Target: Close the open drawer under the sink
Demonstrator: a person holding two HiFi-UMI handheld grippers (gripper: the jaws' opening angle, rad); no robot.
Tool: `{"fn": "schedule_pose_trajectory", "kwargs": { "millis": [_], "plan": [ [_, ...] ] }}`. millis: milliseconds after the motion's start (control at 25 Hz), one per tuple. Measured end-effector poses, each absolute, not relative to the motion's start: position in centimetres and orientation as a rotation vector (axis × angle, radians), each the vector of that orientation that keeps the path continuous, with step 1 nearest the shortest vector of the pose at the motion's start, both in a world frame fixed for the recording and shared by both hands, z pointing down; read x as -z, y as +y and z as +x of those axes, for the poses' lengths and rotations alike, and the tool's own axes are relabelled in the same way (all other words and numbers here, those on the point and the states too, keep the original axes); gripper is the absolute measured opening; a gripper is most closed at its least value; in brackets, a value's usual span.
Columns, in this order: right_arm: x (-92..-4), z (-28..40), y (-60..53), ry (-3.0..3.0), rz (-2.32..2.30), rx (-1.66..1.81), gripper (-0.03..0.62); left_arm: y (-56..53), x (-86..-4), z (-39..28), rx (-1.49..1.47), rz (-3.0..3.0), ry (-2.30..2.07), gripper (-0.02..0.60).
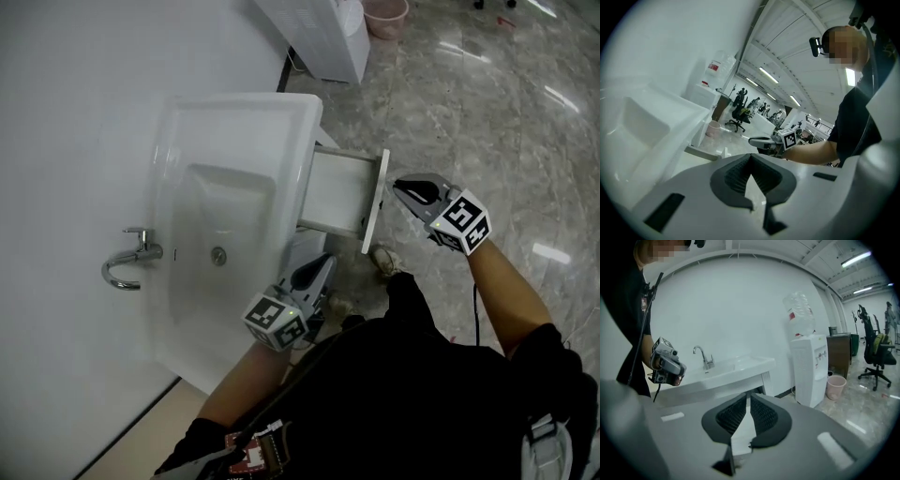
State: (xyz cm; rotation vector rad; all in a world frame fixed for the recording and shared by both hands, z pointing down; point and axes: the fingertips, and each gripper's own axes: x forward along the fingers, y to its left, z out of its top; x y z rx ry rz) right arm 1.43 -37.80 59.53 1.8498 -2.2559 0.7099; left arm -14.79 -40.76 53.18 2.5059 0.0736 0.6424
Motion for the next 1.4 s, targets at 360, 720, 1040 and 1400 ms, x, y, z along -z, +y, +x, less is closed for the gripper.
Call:
{"fn": "schedule_pose_trajectory", "kwargs": {
  "millis": [360,720,1040,1400],
  "plan": [
    [-67.8,1.2,-36.3,-2.248,1.769,-0.68,0.028,-37.8,-60.2,-12.1,-0.783,2.446,0.128,0.0],
    [-76.5,-1.1,-35.5,-2.182,1.586,-0.637,0.072,-35.8,-65.9,-10.9,-0.876,2.411,0.196,0.0],
    [-82.5,-3.0,-36.3,-2.147,1.451,-0.589,0.138,-34.3,-69.7,-11.3,-0.924,2.386,0.246,0.0],
    [-86.4,-3.9,-37.8,-2.108,1.39,-0.515,0.146,-34.3,-71.9,-11.8,-0.95,2.429,0.31,0.0]
  ]
}}
